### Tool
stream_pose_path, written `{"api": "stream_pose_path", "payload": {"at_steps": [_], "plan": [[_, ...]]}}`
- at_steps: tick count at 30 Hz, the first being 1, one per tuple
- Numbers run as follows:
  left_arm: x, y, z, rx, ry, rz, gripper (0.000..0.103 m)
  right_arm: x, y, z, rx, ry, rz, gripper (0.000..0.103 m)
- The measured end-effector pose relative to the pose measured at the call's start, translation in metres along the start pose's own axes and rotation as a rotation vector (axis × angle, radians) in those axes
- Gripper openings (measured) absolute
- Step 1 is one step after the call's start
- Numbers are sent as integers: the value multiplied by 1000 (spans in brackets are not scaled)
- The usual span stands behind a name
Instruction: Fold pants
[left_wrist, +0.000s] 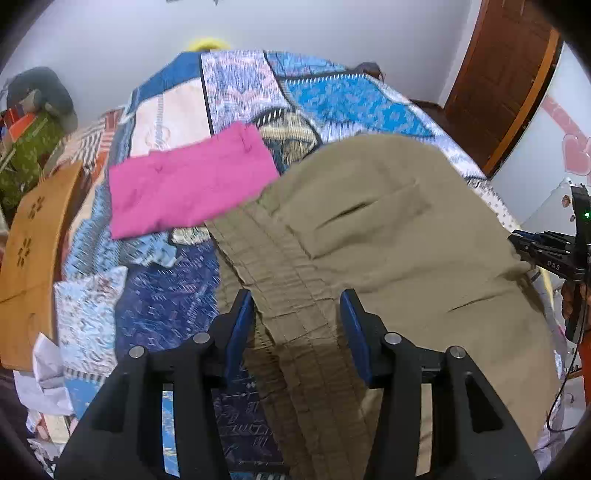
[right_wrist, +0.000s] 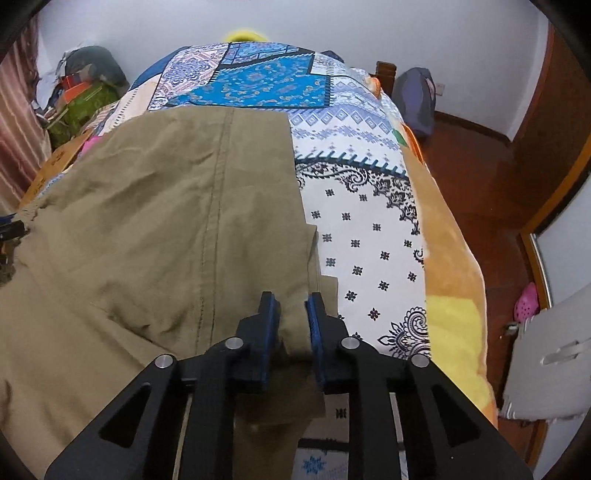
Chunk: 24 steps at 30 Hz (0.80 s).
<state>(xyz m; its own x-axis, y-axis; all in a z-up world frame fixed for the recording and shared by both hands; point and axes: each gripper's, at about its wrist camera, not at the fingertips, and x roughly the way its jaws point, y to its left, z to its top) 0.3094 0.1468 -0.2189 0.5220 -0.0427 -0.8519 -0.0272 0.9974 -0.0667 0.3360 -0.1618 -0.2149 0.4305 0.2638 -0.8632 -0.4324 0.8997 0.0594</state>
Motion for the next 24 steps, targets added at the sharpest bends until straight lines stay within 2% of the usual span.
{"api": "stream_pose_path", "payload": {"at_steps": [4,5,8,12,14,17,22,24], "plan": [[-17,4,13,-5,-45,0,52,-20,4,13,-4,-71,26,33],[-18,6,18,-8,-55,10,55,-24,5,18,-3,-91,33,37],[-12,15,32,-30,-66,36,65,-30,9,36,-9,-138,51,42],[13,30,45,-71,-14,16,66,-17,12,64,-27,-154,48,47],[29,40,51,-109,21,2,66,-5,12,76,-30,-155,45,55],[45,48,54,-137,40,-21,66,13,12,92,-40,-141,54,56],[73,58,57,-146,72,-2,66,53,6,118,-52,-102,54,56],[82,63,56,-163,88,-29,68,65,4,126,-49,-89,69,56]]}}
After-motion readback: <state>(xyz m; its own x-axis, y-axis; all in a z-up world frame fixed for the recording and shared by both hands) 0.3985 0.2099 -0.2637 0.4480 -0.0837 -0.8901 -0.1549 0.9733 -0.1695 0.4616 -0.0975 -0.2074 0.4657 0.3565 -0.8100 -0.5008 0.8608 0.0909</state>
